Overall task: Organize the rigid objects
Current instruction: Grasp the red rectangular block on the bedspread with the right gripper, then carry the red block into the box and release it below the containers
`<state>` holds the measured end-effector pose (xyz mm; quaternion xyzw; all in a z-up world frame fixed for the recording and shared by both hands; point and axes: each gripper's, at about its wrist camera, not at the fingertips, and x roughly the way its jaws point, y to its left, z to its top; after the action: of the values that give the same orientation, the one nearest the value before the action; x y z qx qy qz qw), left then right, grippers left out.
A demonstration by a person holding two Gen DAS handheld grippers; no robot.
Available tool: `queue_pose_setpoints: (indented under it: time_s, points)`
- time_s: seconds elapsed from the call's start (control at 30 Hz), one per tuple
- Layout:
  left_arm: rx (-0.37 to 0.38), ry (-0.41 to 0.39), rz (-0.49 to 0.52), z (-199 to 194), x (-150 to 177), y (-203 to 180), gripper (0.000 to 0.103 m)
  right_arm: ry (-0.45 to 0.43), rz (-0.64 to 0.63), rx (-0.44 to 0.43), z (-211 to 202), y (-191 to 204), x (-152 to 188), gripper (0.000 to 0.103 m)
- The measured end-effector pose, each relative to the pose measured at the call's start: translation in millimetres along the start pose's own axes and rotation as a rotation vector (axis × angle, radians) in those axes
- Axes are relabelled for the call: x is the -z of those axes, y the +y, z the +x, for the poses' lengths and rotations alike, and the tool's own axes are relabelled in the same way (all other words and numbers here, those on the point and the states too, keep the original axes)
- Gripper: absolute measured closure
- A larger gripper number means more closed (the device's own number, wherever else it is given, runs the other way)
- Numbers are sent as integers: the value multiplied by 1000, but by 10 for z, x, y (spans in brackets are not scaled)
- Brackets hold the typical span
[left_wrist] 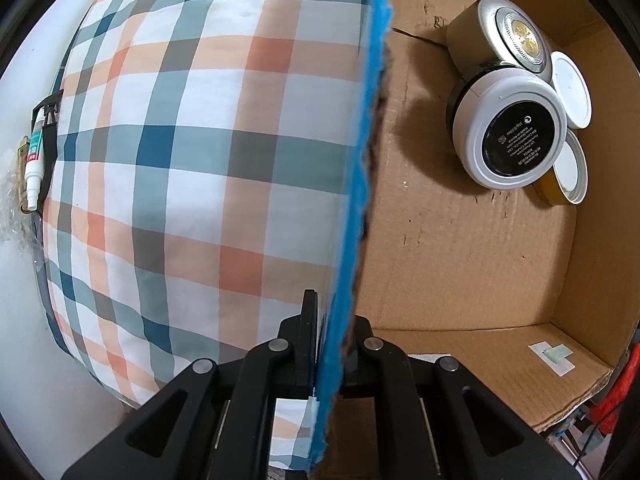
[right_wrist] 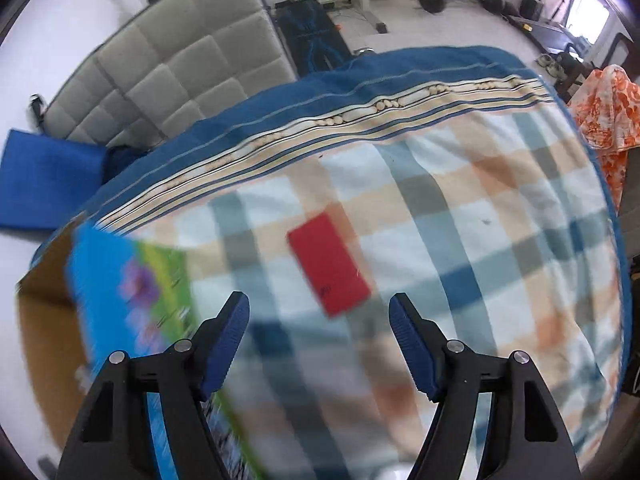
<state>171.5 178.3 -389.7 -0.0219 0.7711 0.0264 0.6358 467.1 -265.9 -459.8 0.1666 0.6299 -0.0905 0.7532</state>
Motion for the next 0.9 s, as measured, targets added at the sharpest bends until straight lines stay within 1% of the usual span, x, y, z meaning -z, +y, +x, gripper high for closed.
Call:
queue_pose_setpoints:
  time_s: [0.07,0.1,0.17,0.2,0.23,0.27,0.3,0.33,0.4,0.5,0.53,0.57,0.6,0.63,0.67,0.73,0.8,0.83,0.87,0.9]
  points:
    - [-7,5,2,-5,-8,-22,97,25,-5,32,266,21,-98,28]
    - [-7,7,3,-6,-12,-28,97,32,-3,32,343,20,-125,28]
    - [-6,10,1,-10,-15,-34,97,56,-6,56,518,11,-178,44]
    - [-6,11,0,-10,-17,-38,97,42,-28,84,533,34,-190,48]
    - [-9,13,-1,-5,-20,-41,97,49,-49,103,533,66,-182,58]
    - [-9,14,-1,4,-37,-46,97,75,-63,128,536,91,-173,62]
    - [-9,15,-2,4,-42,-49,97,101,-61,136,529,100,-158,63]
    - [-7,15,-3,-4,-42,-52,97,163,-34,137,528,70,-124,64]
    - [-8,15,-1,0,-49,-57,97,258,5,106,509,3,-17,64]
    - [-10,13,2,-6,-57,-57,97,357,13,72,483,-65,179,64]
    - [-11,13,3,-8,-57,-63,97,408,8,57,504,-86,261,64]
    - [-11,13,4,-11,-58,-68,97,426,15,47,508,-112,301,62]
    - [-11,12,5,-12,-59,-73,97,427,18,41,501,-133,319,59]
    - [-11,12,6,-13,-56,-79,97,413,12,38,485,-145,323,49]
    - [-10,11,3,-16,-57,-79,97,388,8,46,469,-149,315,44]
    - [-11,10,5,-9,-49,-86,97,364,-26,53,495,-113,313,44]
    - [-8,8,2,-3,-34,-80,97,375,-51,68,557,-45,380,45]
    - [-7,8,2,0,-31,-78,97,357,-72,87,564,-4,393,50]
    - [-7,7,1,11,-28,-84,97,344,-102,115,551,61,404,60]
    - [-9,6,4,11,-25,-86,97,338,-116,123,545,119,428,67]
